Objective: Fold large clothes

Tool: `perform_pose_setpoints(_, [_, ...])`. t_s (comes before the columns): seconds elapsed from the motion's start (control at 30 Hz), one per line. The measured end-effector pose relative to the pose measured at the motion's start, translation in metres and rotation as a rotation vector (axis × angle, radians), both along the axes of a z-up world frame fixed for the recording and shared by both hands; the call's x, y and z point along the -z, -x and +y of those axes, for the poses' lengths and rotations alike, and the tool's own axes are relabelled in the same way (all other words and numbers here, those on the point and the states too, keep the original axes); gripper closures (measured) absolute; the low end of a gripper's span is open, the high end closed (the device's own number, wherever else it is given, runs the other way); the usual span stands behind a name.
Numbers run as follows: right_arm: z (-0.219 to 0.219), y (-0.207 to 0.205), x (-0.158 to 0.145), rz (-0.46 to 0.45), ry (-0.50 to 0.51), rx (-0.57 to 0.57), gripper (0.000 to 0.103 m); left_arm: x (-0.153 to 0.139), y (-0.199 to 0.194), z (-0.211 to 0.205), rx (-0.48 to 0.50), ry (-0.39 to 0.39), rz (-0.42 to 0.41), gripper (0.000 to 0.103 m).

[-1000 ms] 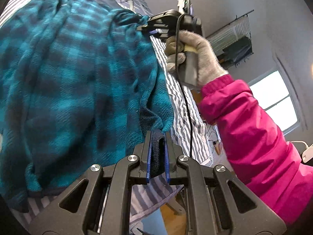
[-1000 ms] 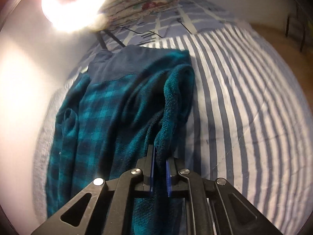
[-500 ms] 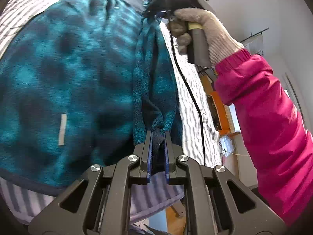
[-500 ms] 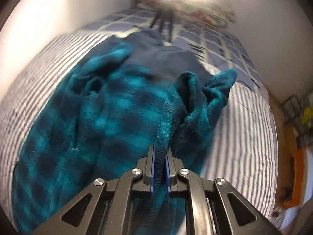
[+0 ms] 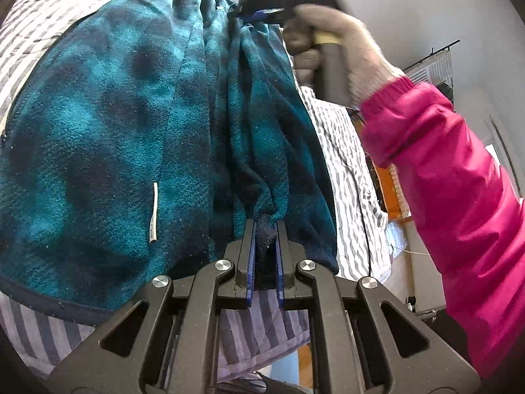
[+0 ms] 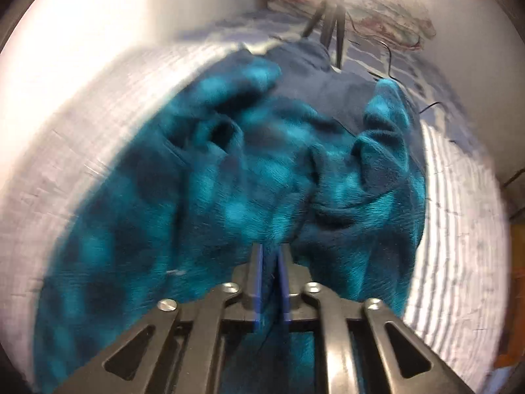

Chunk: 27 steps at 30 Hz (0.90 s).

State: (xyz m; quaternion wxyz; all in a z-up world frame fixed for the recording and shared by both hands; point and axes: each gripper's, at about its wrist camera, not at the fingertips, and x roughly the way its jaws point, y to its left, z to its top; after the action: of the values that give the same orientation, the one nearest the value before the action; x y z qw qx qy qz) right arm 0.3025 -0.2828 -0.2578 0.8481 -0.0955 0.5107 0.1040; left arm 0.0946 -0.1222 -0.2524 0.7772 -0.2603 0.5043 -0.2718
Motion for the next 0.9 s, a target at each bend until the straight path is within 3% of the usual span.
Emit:
perform_pose_setpoints(0.03, [-0.004, 0.003, -0.005, -0.004, -0.067, -0.005, 0.077, 0.0, 0.001, 0.002, -0.001, 0.0, -0.002, 0.095])
perform_pose_setpoints(0.1, [-0.025, 0.02, -0.027, -0.062, -0.181, 0.017, 0.077, -0.001, 0.004, 0.004, -0.002, -0.005, -0.006, 0.095])
perform_pose_setpoints(0.13, [-0.035, 0.026, -0.033, -0.09, -0.192, 0.048, 0.077, 0.0, -0.003, 0.001, -0.001, -0.008, -0.006, 0.095])
perform_pose_setpoints(0.27, [-0.072, 0.031, -0.034, -0.144, -0.084, 0.214, 0.079, -0.001, 0.0, -0.001, 0.005, -0.026, -0.017, 0.095])
perform_pose_setpoints(0.43, [-0.086, 0.005, -0.019, -0.147, -0.054, 0.322, 0.079, 0.0, 0.003, -0.001, 0.003, -0.053, -0.028, 0.095])
perform_pose_setpoints(0.63, [-0.063, -0.048, 0.009, -0.085, -0.044, 0.255, 0.08, -0.002, 0.007, -0.006, 0.013, -0.1, -0.058, 0.095])
perform_pose_setpoints(0.7, [-0.046, -0.055, 0.028, -0.059, 0.014, 0.221, 0.08, -0.003, 0.008, -0.008, 0.017, -0.117, -0.068, 0.095])
perform_pose_setpoints(0.8, [-0.036, -0.057, 0.026, -0.075, 0.078, 0.187, 0.081, -0.003, 0.008, -0.009, 0.026, -0.126, -0.061, 0.095])
perform_pose_setpoints(0.9, [-0.051, -0.042, 0.001, -0.054, -0.008, 0.2, 0.081, -0.004, 0.008, -0.008, 0.04, -0.13, -0.065, 0.095])
